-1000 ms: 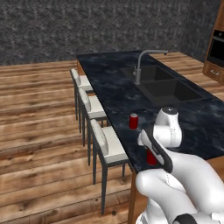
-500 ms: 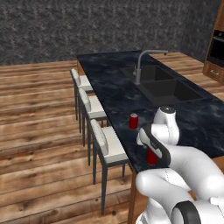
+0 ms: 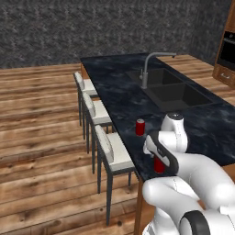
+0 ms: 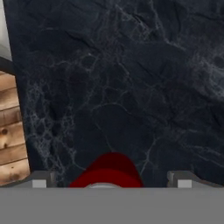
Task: Four empty soda cans are scattered around the kitchen. Gather all the cans and cluster them next to the stove for recycling.
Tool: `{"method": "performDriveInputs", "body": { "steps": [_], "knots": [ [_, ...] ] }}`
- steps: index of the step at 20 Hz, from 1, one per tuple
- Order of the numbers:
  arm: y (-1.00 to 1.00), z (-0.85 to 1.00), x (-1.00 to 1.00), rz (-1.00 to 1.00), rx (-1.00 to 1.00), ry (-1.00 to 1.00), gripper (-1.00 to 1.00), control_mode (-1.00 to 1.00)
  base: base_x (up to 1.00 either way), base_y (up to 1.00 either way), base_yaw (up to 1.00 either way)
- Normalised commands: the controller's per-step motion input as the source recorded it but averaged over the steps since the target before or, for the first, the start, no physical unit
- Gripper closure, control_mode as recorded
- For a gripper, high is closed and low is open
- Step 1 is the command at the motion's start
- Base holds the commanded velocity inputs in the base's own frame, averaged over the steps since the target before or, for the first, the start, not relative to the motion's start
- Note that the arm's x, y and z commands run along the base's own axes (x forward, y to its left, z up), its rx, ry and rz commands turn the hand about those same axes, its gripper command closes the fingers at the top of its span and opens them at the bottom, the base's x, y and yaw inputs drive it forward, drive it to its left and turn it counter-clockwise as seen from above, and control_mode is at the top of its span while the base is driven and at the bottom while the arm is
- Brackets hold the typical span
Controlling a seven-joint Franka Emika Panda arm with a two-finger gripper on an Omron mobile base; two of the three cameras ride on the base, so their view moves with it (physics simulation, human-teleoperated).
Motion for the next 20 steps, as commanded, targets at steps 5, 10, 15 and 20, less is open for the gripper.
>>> {"method": "performDriveInputs", "body": {
  "steps": [5,10,15,20],
  "knots": [
    [0.03,-0.02,-0.04,0.0,0.0,0.0,-1.0,-1.0,0.0,0.0,0.0],
    [0.07,-0.11,-0.14,0.0,-0.03,0.0,-1.0,-1.0,0.0,0.0,0.0],
    [0.1,-0.11,-0.03,0.0,-0.03,0.0,-1.0,-1.0,0.0,0.0,0.0],
    [0.0,-0.03,0.01,0.0,0.0,0.0,-1.0,-1.0,0.0,0.0,0.0]
  ]
}}
